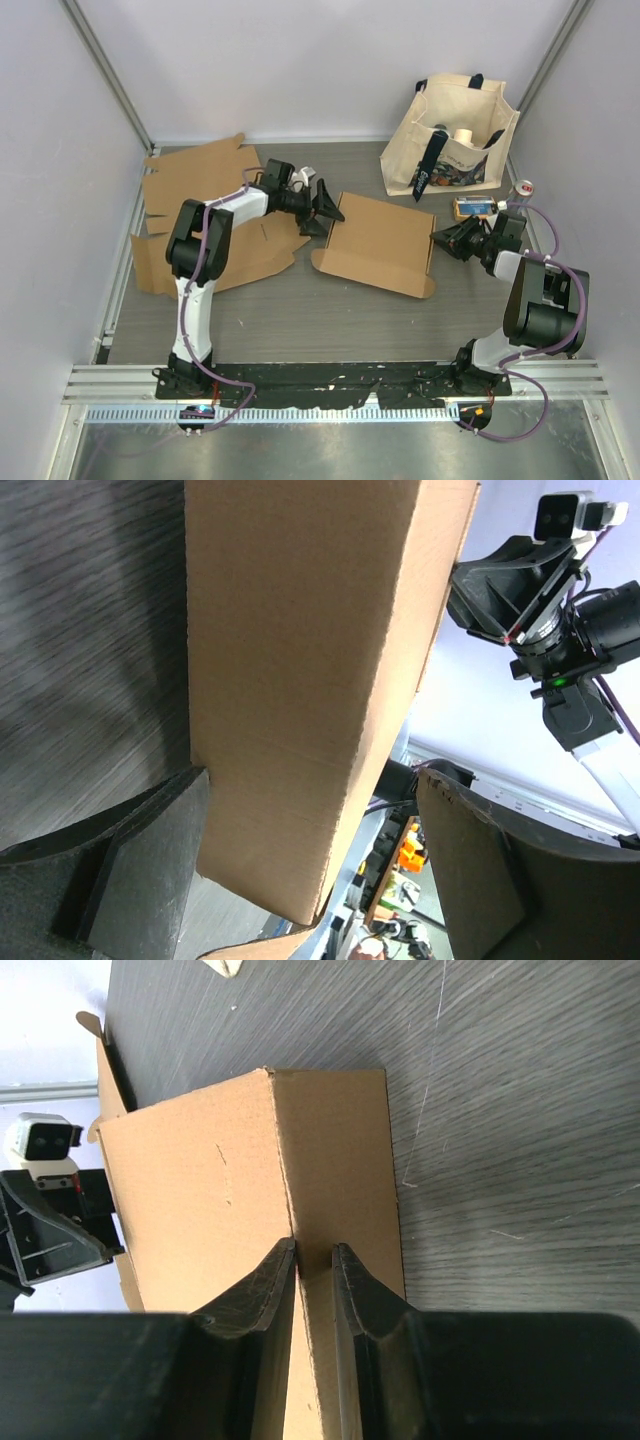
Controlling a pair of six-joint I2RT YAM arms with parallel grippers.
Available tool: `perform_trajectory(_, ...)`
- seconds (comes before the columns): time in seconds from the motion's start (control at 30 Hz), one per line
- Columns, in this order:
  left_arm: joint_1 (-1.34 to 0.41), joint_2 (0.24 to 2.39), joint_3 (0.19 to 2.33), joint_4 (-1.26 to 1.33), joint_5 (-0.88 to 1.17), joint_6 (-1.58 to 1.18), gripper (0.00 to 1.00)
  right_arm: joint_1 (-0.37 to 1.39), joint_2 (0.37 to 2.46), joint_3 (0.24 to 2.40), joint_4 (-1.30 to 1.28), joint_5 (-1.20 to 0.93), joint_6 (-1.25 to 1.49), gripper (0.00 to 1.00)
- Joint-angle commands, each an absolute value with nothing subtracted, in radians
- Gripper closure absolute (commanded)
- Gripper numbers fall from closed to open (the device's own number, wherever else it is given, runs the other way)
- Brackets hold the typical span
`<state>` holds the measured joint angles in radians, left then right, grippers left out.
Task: Fold the paper box
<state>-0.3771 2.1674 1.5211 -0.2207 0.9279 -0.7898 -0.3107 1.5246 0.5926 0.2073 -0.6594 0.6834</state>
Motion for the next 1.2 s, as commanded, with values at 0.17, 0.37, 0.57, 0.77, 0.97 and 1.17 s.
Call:
perform_trajectory(0.17, -0.417, 2.194, 1.494, -0.104, 0.982, -0.856, 0.12, -0.347, 1.571, 0.561, 0.115, -0.488, 0.623, 0.76)
perform_trajectory(0.37, -0.428, 2.163, 1.477, -0.142, 0.898, -0.807, 0.12, -0.364, 1.585, 0.558, 0.092, -0.465, 0.617, 0.76)
perform_trajectory(0.57, -0.422, 2.073, 1.442, -0.250, 0.666, -0.735, 0.12, -0.376, 1.586, 0.563, 0.078, -0.451, 0.612, 0.76)
perform_trajectory(0.77, -0.422, 2.072, 1.439, -0.190, 0.709, -0.782, 0.11, -0.380, 1.592, 0.561, 0.081, -0.453, 0.614, 0.76)
perform_trajectory(0.97, -0.426, 2.114, 1.424, -0.154, 0.780, -0.834, 0.11, -0.380, 1.588, 0.554, 0.120, -0.494, 0.621, 0.75)
perform_trajectory(1.17, -0.434, 2.157, 1.335, 0.271, 0.923, -1.096, 0.11, -0.380, 1.606, 0.554, 0.126, -0.500, 0.630, 0.74)
